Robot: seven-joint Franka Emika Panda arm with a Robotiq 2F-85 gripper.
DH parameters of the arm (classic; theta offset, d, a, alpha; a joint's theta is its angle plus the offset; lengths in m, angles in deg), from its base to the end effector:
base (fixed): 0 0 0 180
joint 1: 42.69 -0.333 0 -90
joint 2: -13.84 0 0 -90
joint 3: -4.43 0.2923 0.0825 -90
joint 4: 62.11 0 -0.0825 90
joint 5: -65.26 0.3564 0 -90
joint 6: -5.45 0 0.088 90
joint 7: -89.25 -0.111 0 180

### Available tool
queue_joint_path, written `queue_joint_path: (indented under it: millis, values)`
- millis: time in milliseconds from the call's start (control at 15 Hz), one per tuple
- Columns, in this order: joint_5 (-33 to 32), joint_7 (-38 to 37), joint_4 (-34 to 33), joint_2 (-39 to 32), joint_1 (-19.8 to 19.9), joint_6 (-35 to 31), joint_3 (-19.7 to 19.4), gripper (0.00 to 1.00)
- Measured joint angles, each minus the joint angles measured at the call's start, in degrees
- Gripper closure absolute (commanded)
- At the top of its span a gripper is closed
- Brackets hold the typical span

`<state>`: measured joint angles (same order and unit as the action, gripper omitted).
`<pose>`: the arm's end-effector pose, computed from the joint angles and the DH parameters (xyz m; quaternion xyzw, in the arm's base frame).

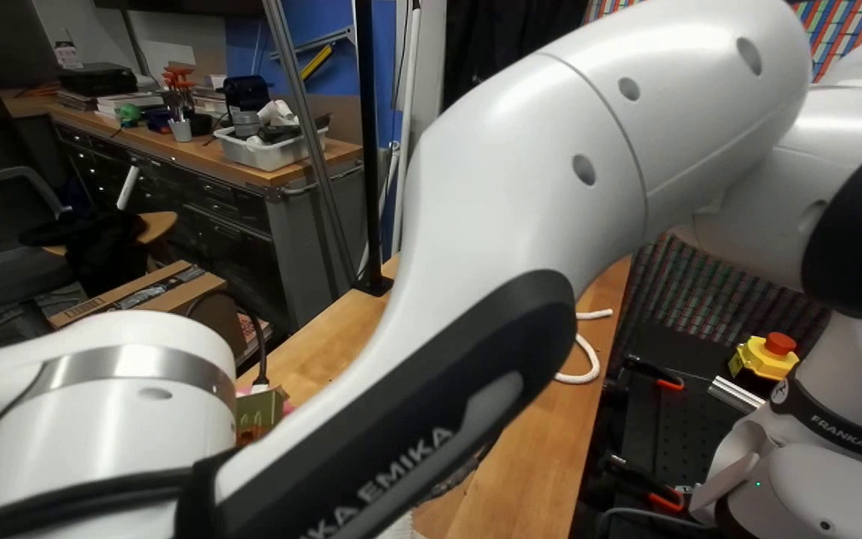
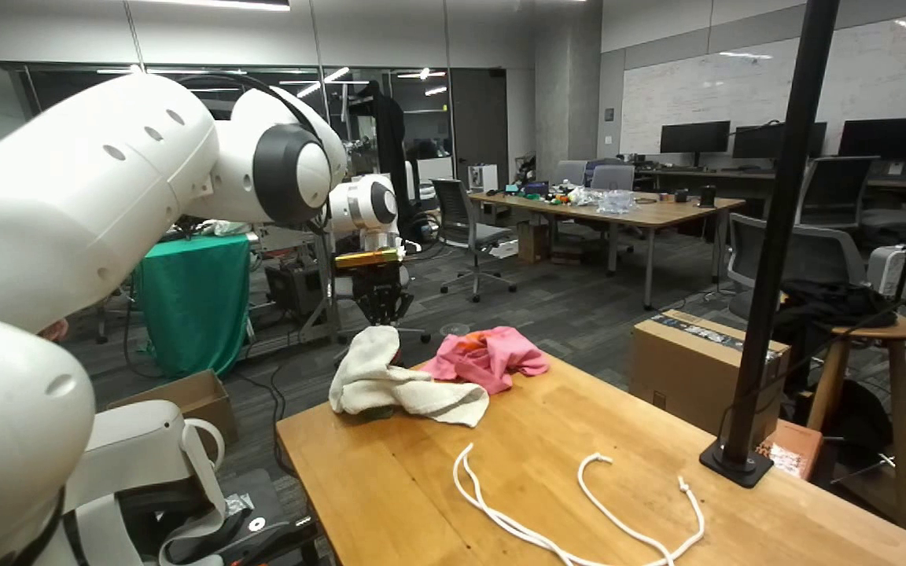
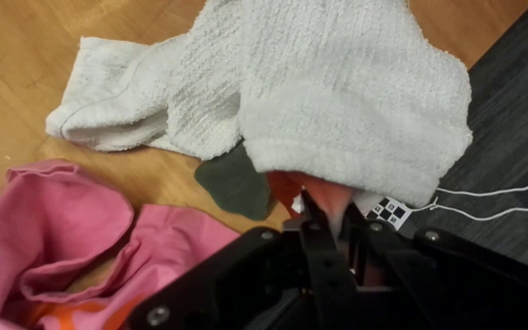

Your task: Move the peach shirt to the right, move the pink shirt to the left, move the white towel to the left, move the yellow towel to the right, move the thick white rope forwards, move the radish backwards

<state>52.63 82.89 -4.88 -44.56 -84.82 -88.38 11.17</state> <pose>0.4901 0.4875 0.2032 0.9108 0.3647 -0.1409 0.1327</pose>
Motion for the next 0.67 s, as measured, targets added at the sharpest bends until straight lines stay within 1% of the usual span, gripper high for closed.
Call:
queue_joint_path:
  millis: [333, 667]
  values:
    - [0.33, -0.62, 1.15, 0.94, 3.03, -1.83, -0.21, 0.95]
    - [0.33, -0.87, 5.74, 2.76, 5.16, -2.31, -0.28, 0.95]
